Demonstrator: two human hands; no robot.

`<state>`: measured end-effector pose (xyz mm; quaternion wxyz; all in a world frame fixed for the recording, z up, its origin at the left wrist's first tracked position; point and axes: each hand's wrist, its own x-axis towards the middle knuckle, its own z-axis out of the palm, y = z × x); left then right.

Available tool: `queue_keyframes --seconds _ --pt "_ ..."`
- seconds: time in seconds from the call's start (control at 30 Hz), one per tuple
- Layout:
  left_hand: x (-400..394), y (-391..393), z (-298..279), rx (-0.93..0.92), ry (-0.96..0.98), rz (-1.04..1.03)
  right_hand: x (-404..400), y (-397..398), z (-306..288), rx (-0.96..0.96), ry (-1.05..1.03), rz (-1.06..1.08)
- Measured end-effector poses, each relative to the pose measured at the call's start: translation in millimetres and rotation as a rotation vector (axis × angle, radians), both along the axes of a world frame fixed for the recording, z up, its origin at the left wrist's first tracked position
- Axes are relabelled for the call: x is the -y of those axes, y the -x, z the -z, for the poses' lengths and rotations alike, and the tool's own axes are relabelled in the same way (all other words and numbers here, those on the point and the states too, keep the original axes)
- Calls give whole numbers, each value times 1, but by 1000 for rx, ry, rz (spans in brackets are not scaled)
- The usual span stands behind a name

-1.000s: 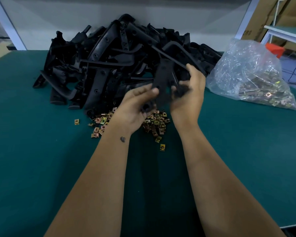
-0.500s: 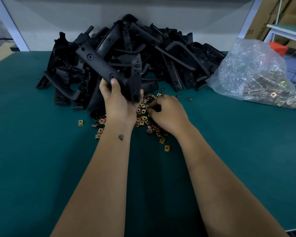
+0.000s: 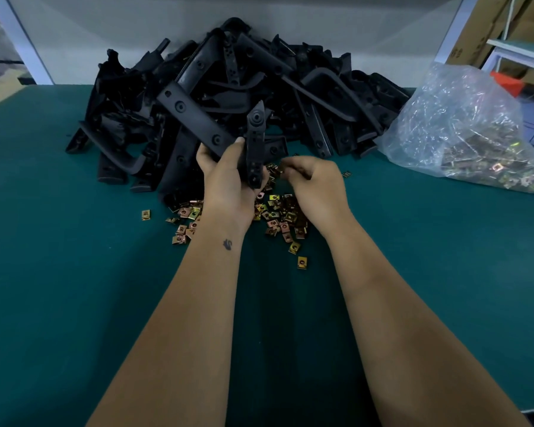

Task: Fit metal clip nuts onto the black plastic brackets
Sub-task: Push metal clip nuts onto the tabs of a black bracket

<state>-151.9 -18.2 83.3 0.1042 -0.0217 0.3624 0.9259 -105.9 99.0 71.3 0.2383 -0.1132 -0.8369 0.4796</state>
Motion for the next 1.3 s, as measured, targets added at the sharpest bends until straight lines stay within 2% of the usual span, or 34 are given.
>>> queue_keyframes --seconds 0.17,0.33,0.47,0.6,0.73,1.13,1.3 --pt "-4 1 2 47 21 42 -3 -2 -5 -124 390 -33" --pt "-5 -2 0 -16 29 101 -4 -5 -8 -182 560 -106" --pt "-8 -5 0 -141 93 155 -2 -6 -11 -217 584 -139" --pt "-11 -6 1 -31 140 59 0 -6 -11 -204 520 -149" --pt "-11 -3 4 -67 181 35 2 -7 -11 -194 480 -165" --pt "-11 -3 7 -96 168 69 1 -7 -14 -178 685 -270" --pt "-11 -4 7 -100 177 42 1 -7 -15 -144 683 -245"
